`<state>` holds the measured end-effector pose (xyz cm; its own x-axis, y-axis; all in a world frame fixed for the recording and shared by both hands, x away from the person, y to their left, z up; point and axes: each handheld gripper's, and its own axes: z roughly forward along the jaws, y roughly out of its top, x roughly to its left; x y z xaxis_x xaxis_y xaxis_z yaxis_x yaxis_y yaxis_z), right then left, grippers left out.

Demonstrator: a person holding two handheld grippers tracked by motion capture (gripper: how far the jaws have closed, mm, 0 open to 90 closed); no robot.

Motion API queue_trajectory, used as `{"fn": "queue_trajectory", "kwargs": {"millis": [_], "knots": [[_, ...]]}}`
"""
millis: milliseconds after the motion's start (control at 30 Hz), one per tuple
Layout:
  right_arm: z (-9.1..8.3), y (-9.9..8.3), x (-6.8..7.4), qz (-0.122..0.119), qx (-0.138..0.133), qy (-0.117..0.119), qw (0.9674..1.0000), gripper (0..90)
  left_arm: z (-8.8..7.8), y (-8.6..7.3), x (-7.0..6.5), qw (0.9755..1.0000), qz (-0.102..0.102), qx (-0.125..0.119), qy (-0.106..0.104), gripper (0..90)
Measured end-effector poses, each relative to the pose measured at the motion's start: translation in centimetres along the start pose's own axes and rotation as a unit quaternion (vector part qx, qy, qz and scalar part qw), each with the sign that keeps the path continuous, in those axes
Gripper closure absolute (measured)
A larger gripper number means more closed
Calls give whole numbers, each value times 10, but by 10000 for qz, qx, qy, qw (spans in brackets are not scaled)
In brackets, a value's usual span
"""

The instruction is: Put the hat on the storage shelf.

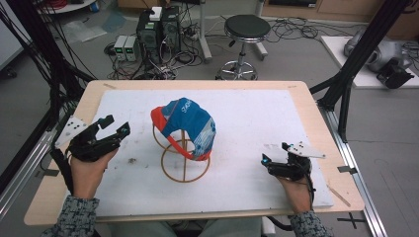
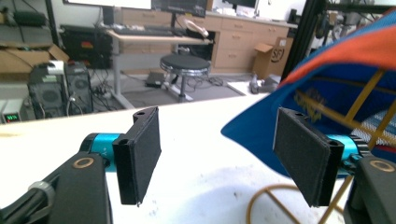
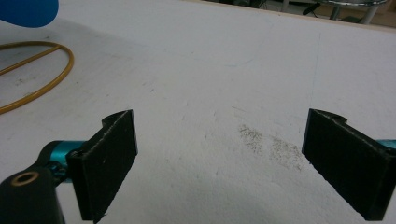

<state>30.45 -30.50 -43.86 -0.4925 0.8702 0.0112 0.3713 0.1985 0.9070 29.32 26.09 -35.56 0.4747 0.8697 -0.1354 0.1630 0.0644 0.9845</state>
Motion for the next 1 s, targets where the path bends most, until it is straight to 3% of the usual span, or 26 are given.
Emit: {"fn": "queue_trajectory", "kwargs": {"millis": [267,567,800,900,1000], "knots": [[0,1,2,-44,12,-7,10000,93,-4,-17,8,9998,96,113,137,300],[1,1,2,45,-4,-12,10000,93,-6,-44,14,9983,106,221,534,269],[3,2,2,15,12,2,10000,93,-15,-70,13,9969,121,457,634,270],[3,1,1,27,13,-7,10000,93,-14,-72,14,9970,69,497,591,270],[4,1,1,11,-15,-27,10000,93,-13,-72,12,9969,175,525,553,269]]}}
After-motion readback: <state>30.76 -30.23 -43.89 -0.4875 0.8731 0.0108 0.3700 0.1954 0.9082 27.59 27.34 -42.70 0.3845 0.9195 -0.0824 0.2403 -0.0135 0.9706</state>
